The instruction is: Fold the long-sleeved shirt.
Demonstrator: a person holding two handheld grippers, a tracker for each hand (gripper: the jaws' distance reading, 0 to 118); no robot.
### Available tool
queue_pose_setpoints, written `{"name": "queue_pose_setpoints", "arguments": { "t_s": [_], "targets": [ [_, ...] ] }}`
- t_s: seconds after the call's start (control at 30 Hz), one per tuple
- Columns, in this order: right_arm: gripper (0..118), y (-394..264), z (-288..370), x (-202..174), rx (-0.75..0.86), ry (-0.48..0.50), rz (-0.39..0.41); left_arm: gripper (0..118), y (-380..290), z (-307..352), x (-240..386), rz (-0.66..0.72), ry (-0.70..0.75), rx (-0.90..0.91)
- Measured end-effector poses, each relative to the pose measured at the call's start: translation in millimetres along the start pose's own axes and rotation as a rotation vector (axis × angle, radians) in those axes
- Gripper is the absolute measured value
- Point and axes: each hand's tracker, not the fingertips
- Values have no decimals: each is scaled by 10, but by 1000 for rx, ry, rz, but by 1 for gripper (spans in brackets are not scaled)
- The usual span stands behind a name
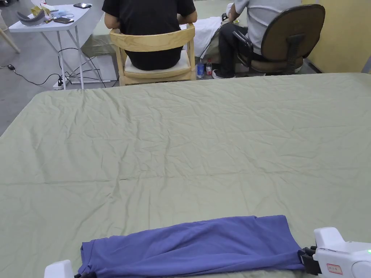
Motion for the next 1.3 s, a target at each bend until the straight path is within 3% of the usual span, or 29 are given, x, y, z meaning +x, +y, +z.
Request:
{"name": "queue_pose_setpoints", "arguments": {
  "t_s": [0.07, 0.1, 0.17, 0.2, 0.43, 0.57, 0.77, 0.87, 0.97, 1.3],
  "targets": [
    [22, 0, 40, -26, 21, -32, 17, 40, -24, 58, 72, -11, 26, 8],
    [26, -5, 73, -36, 17, -43, 15, 47, -17, 81, 77, -21, 44, 6],
    [49, 19, 118, -34, 19, -55, 9, 47, -3, 151, 69, -49, 63, 29],
    [52, 28, 149, -35, 22, -55, 9, 47, 15, 178, 64, -68, 75, 34],
    [52, 158, 650, -377, 209, -44, 25, 47, 160, 709, 205, -108, 110, 143],
    [52, 200, 952, -699, 299, 28, 1, 47, 184, 1042, 404, -111, 77, 194],
    [41, 137, 1200, -1130, 366, 53, 36, 33, 57, 1351, 660, -139, 54, 228],
    [18, 70, 1248, -1231, 386, 76, 35, 12, -45, 1420, 719, -145, 47, 234],
    [1, 36, 1239, -1267, 394, 101, 29, 2, -112, 1482, 769, -143, 24, 232],
    [0, 110, 1239, -1270, 379, 128, 17, 1, 40, 1399, 385, -70, -89, 137]
  ]
}}
